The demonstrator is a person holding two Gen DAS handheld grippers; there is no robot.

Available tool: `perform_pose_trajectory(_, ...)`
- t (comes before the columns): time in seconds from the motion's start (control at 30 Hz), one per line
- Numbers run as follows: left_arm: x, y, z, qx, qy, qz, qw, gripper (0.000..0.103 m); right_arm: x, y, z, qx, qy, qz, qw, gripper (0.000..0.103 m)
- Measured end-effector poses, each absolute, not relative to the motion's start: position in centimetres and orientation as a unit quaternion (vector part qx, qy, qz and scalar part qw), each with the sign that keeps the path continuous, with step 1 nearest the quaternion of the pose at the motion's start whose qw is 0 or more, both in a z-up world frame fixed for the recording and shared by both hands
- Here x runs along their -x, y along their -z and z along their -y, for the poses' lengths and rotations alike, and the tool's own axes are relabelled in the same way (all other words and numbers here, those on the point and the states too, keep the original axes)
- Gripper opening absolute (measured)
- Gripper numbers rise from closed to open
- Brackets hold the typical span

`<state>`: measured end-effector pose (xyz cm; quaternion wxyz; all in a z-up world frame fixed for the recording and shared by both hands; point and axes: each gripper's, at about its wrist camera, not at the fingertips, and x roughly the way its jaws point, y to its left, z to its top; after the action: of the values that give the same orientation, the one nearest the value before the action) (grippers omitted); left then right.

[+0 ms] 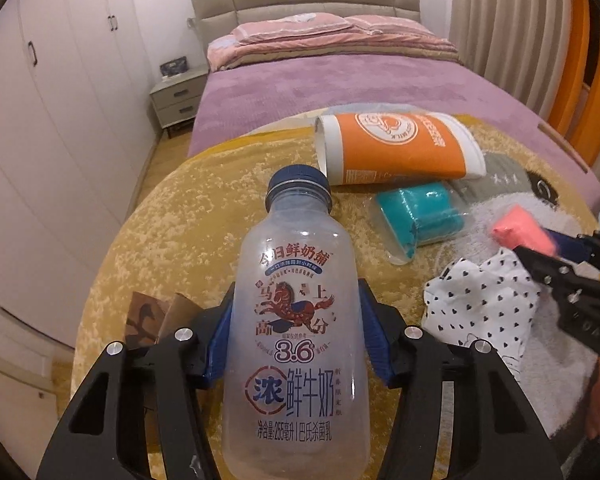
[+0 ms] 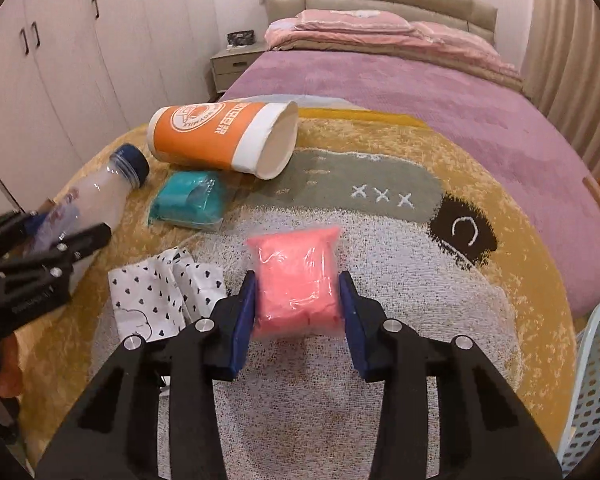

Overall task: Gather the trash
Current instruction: 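Grasp the clear milk bottle with the left tool while the right tool grasps the pink bag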

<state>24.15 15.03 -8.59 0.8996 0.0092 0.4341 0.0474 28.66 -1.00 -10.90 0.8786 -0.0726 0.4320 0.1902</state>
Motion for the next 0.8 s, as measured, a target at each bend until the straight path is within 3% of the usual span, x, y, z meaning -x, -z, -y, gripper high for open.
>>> perform_pose_trajectory(0.37,-20.2,4.0,-14.4,0.053,0.007,-0.385,0.921,0.054,-27.3,9.1,3.1,0.040,-0.186,-0.382,0.904,0.037)
perform_pose_trajectory(0.8,-19.0,0.3,-7.1,0.039,0.077,-0.346,0.934,0.054,-23.3,4.4,10.8,-0.009,-0.131,-0.340,0.931,0.036)
